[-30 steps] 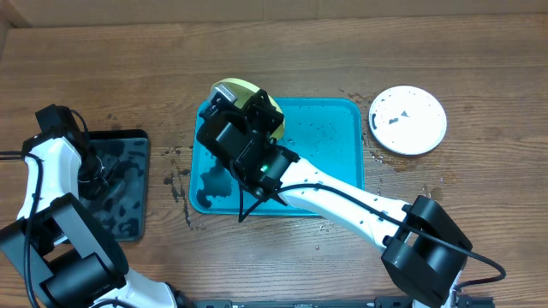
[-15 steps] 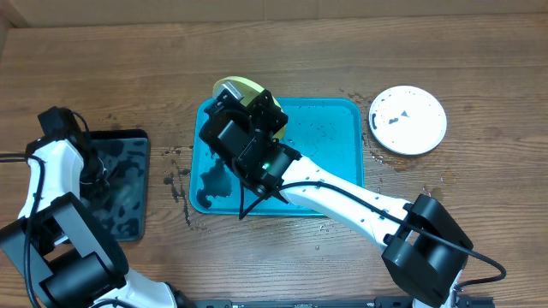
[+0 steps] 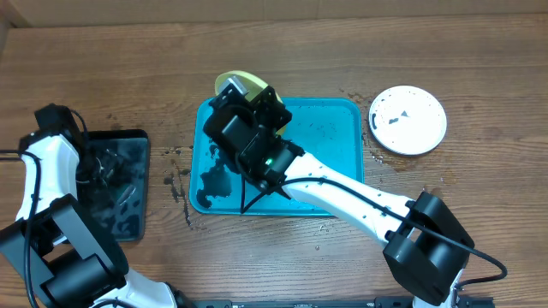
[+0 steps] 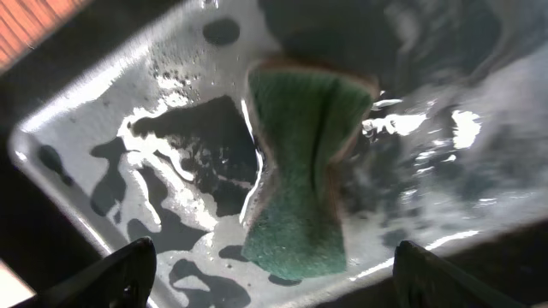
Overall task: Clean dirty plates on tray and stack at the side
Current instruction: 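Tilt the yellow-green plate up on its edge with the right gripper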
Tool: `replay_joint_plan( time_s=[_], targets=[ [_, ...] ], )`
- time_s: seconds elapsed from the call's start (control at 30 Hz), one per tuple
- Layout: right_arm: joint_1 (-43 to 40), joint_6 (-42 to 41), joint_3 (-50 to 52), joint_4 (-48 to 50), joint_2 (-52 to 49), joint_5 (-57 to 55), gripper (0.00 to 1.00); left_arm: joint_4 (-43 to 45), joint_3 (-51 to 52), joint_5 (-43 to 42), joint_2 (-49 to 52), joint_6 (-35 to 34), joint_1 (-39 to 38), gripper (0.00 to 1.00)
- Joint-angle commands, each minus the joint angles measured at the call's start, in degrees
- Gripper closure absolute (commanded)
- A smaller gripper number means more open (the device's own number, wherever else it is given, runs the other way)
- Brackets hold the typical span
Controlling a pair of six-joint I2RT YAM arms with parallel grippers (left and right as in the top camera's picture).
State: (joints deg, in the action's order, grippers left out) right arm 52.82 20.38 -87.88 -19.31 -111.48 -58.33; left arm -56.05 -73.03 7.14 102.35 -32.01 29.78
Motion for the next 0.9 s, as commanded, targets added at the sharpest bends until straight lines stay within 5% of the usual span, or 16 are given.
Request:
replay_joint_plan(
  time_s=[0.0,0.17,0.3,0.37,0.5,0.63,0.77,0.87],
  targets=[
    [-1.57,-0.68,-1.62,1.18,2.19,-1.55,0.96,-1.11,-3.54,-0.98,-0.48,-0.15,0.22,0.06],
    [-1.46,4.26,-1.62,-3.41,2.19,1.25,0.96,-0.9,-3.54,-3.85,-0.48,-0.17,0.2,0.0],
    [-1.79,-0.48,-1.62,0.35,2.19,-2.03,0.96,-0.9,-3.54,-3.8,-0.48,-0.17,0.2,0.0],
    [-0.96,6.23,-1.62,-2.58,2.19,4.0,0.96,-0.9,-3.54,-3.8,-0.48,-0.17,0.2,0.0],
    [-0.83,3.13,-1.62,2.08,2.21,-4.83,0.96,-0.9,-3.54,-3.8,-0.48,-0.17,0.2,0.0],
    [-0.42,9.92,-1.62,-5.01,2.19,4.02,0.96,-0.9,-3.54,-3.8,-0.48,-0.17,0.2,0.0],
    [-0.94,-0.5,-1.62,-2.69,2.21,2.14,0.96,-0.9,-3.54,-3.8,-0.48,-0.17,0.2,0.0],
    [-0.94,4.09,-1.62,-5.29,2.19,2.56,0.96,-0.9,-3.54,-3.8,-0.48,-0.17,0.2,0.0]
  ],
)
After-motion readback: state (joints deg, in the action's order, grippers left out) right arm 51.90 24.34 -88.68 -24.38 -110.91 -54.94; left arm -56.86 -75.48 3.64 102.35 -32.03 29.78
